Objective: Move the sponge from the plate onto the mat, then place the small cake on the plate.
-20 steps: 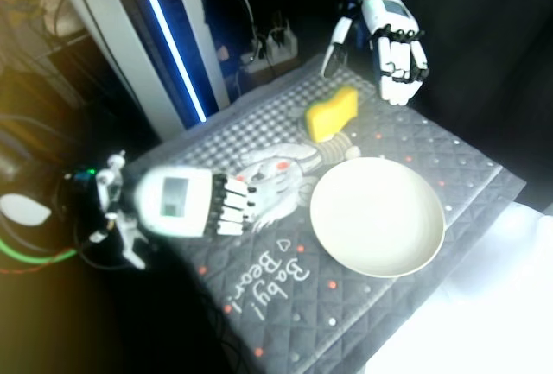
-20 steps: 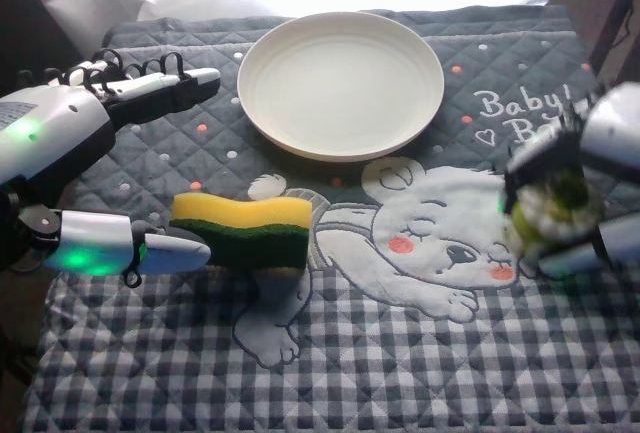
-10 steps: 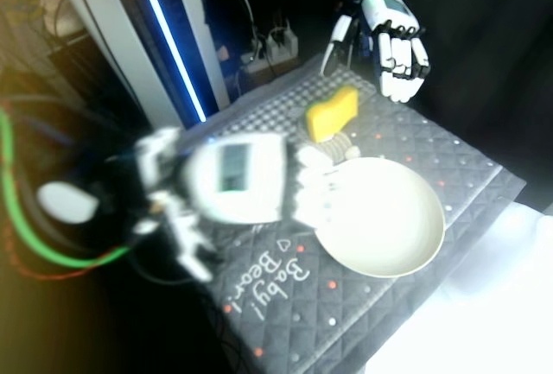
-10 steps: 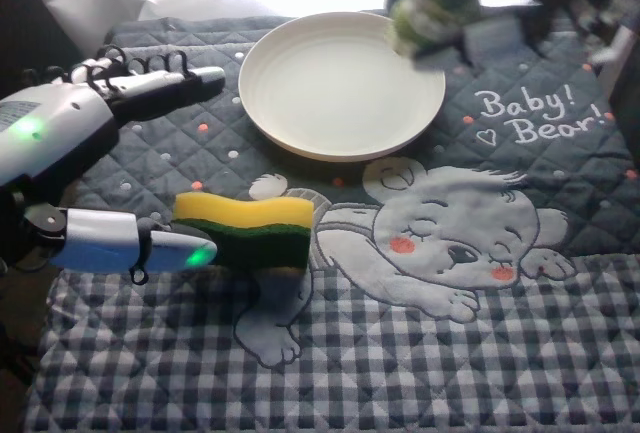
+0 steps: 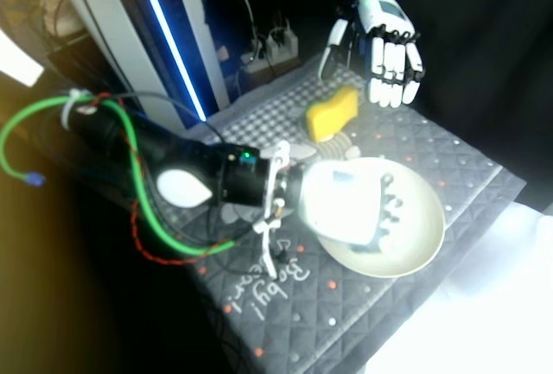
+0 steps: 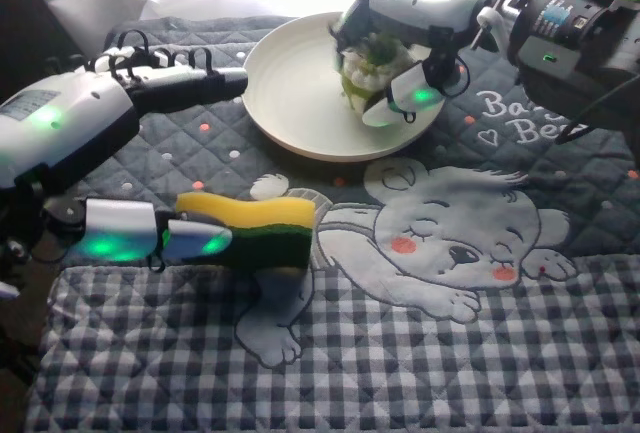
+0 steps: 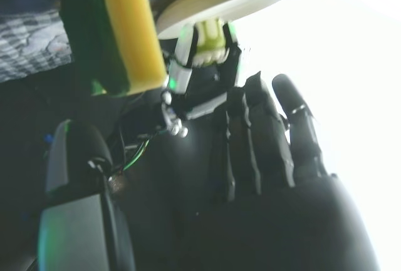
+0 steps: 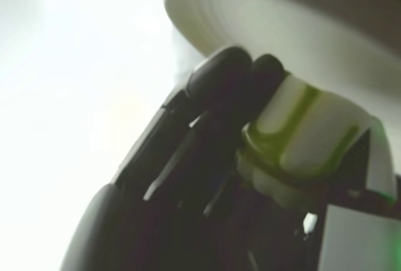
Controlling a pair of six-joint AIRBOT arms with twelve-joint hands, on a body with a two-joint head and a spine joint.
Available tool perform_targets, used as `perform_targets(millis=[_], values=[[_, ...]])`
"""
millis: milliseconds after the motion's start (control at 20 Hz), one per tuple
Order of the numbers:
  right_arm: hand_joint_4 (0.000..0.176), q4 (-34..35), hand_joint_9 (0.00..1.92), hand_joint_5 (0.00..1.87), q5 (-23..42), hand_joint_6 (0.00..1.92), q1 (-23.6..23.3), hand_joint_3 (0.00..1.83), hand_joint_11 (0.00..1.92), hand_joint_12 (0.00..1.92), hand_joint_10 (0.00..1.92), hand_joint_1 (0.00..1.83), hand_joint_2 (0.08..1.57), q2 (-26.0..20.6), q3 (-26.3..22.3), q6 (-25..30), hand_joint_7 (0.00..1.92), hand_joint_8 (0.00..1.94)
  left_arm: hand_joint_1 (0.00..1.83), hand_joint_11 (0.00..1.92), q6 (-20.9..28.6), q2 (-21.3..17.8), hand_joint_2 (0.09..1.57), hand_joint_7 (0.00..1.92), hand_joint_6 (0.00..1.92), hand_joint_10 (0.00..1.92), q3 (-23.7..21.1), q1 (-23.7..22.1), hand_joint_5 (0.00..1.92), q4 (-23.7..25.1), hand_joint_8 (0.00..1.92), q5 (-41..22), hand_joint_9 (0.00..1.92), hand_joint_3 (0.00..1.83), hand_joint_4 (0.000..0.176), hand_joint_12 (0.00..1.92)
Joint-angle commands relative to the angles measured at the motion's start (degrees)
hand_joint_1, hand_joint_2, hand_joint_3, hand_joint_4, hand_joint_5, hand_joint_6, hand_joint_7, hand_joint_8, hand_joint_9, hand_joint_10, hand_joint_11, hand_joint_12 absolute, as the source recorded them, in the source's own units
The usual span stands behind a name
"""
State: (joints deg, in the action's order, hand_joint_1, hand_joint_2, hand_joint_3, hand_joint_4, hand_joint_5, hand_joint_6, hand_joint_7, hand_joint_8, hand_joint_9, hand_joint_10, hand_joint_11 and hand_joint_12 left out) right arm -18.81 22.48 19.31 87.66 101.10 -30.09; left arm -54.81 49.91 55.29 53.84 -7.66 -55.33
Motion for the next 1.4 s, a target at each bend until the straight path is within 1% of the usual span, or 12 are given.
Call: perform_targets(millis=[0,100,150,350,550,650,950,1000,1100,1150,1250,1350], values=[[0.106,-0.22,0.42,0.28,6.52,0.01,-0.68,0.0,0.2,0.98,0.08,0.89,0.9,-0.22,-0.12,0.38,0.31,0.02,0.85,0.0,0.42,0.38,0.88,0.45,0.0,0.01,0.23,-0.68,0.37,0.3,0.01,-6.62,0.39,0.0,0.0,0.78],[0.168,-1.8,0.09,0.02,6.55,0.0,-1.12,0.0,0.01,0.47,0.01,0.78,0.84,-0.22,-0.68,1.41,0.05,0.0,0.84,0.0,0.7,0.58,0.88,0.46,0.0,0.01,0.46,-0.67,0.37,0.26,0.01,-6.47,0.4,0.0,0.0,0.79],[0.174,-2.92,0.06,0.0,6.56,0.0,-1.59,0.0,0.0,0.35,0.01,0.76,0.83,-0.26,-1.19,2.05,0.02,0.0,0.86,0.0,0.91,0.62,0.88,0.45,0.0,0.01,0.53,-0.66,0.37,0.24,0.0,-6.42,0.4,0.0,0.0,0.78],[0.174,-8.64,0.0,0.0,10.81,0.0,-2.59,0.0,0.0,0.0,0.0,0.7,0.84,-9.56,-8.45,2.97,0.0,0.0,0.83,0.0,4.14,0.45,0.88,0.46,0.0,0.0,0.82,0.38,0.37,0.09,0.0,-7.65,0.4,0.0,0.0,0.74],[0.175,-5.35,0.02,0.0,21.92,0.0,-1.7,0.0,0.0,0.59,0.0,0.68,0.86,-21.33,-16.61,2.99,0.0,0.0,0.81,0.0,5.08,-1.68,0.87,0.41,0.0,0.0,-0.36,2.75,0.36,-1.45,0.0,-11.45,0.37,0.0,0.0,0.75],[0.176,-3.15,0.0,0.0,28.87,0.0,1.06,0.0,0.0,0.04,0.0,0.7,0.86,-25.31,-19.54,2.99,0.0,0.0,0.79,0.0,5.08,-2.79,0.87,0.39,0.0,0.0,-1.16,4.89,0.36,-2.91,0.0,-14.24,0.36,0.0,0.0,0.77],[0.176,11.31,0.0,0.0,48.41,0.0,19.33,0.0,0.0,0.0,0.0,0.79,0.88,-34.53,-28.12,1.46,0.0,0.0,0.69,0.0,5.94,-3.8,0.87,0.44,0.0,0.02,-2.11,6.76,0.35,-3.9,0.01,-19.3,0.39,0.0,0.0,0.94],[0.153,13.91,0.0,0.01,51.43,0.01,22.81,0.0,0.0,0.0,0.0,0.86,0.87,-35.51,-29.41,1.15,0.01,0.0,0.66,0.0,5.98,-3.84,0.88,0.41,0.0,0.01,-2.28,6.84,0.34,-3.9,0.0,-20.57,0.37,0.0,0.0,0.92],[0.156,18.95,0.0,0.02,58.08,0.01,29.21,0.0,0.0,0.0,0.0,0.86,0.85,-37.0,-31.79,0.07,0.02,0.01,0.65,0.0,6.47,-4.13,0.86,0.29,0.0,0.0,-2.81,6.96,0.26,-3.89,0.0,-24.19,0.27,0.0,0.0,0.74],[0.141,23.21,0.0,0.03,63.65,0.01,35.09,0.0,0.0,0.0,0.0,0.81,0.86,-37.34,-33.55,0.07,0.02,0.01,0.58,0.0,6.62,-4.3,0.82,0.07,0.0,0.0,-3.38,7.3,0.05,-3.82,0.0,-27.53,0.15,0.0,0.046,0.51],[0.139,27.29,0.0,0.07,69.06,0.01,40.0,0.0,0.0,0.0,0.0,0.81,0.84,-37.37,-35.16,0.07,0.06,0.01,0.55,0.0,6.98,-4.46,0.83,0.04,0.0,0.0,-3.97,7.86,0.01,-3.81,0.0,-30.01,0.13,0.0,0.034,0.51],[0.171,34.19,0.0,0.12,75.03,0.0,47.39,0.01,0.0,0.0,0.0,0.85,0.86,-36.78,-36.91,0.04,0.09,0.0,0.46,0.0,8.77,-4.11,0.91,0.1,0.0,0.0,-4.02,9.35,0.03,-4.42,0.0,-31.08,0.17,0.0,0.038,0.64]])
